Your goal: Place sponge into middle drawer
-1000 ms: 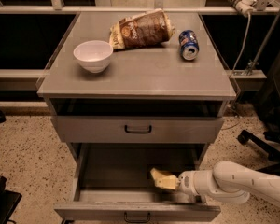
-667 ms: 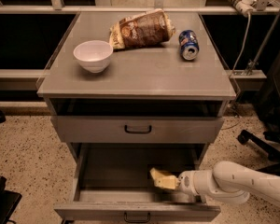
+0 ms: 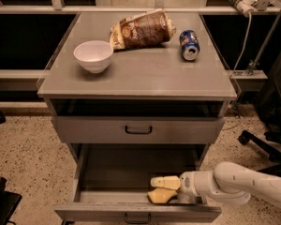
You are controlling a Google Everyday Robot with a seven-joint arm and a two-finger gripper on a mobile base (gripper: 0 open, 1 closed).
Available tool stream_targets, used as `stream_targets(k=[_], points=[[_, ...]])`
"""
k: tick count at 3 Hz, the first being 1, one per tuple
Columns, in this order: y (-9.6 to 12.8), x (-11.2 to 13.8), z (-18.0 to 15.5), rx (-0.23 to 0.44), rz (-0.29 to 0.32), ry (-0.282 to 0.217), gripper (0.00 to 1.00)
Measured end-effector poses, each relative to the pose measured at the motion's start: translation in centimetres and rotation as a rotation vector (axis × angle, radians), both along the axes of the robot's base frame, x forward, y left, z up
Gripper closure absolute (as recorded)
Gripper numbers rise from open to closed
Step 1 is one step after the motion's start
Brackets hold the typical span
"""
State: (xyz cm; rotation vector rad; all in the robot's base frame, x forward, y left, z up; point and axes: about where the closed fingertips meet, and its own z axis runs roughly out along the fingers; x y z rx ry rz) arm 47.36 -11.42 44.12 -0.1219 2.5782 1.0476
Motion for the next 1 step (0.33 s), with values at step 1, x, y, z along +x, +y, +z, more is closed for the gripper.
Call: stream_targets(k=[1], points=[[0.0, 0.0, 0.0, 0.0, 0.0, 0.0, 0.0]])
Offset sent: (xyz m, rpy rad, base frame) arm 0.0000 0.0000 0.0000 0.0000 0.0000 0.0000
